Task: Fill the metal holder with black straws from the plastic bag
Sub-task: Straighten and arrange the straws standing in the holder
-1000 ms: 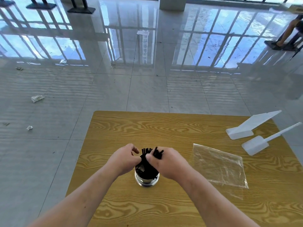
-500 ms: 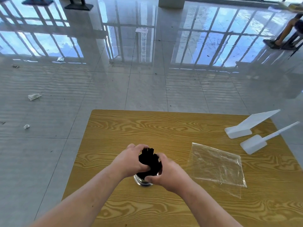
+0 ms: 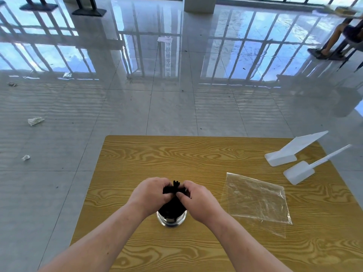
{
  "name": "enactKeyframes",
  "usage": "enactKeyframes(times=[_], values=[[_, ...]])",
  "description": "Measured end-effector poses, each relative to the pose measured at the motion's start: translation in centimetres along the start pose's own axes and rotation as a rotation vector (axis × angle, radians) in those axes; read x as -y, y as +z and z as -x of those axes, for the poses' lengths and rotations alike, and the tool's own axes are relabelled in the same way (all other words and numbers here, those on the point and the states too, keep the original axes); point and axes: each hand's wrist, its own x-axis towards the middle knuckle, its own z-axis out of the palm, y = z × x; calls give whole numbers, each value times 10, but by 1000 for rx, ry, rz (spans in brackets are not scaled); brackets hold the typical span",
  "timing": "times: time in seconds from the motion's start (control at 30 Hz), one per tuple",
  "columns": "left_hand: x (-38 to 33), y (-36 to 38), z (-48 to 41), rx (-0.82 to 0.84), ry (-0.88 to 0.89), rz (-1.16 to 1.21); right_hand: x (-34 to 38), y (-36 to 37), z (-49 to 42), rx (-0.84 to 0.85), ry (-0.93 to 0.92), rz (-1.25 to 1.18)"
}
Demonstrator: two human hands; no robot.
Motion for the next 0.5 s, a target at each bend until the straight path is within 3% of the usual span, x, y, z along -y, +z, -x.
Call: enactKeyframes(times=[0.5], values=[[-23, -31, -1, -71, 77, -78, -4, 2, -8, -11, 32, -9]])
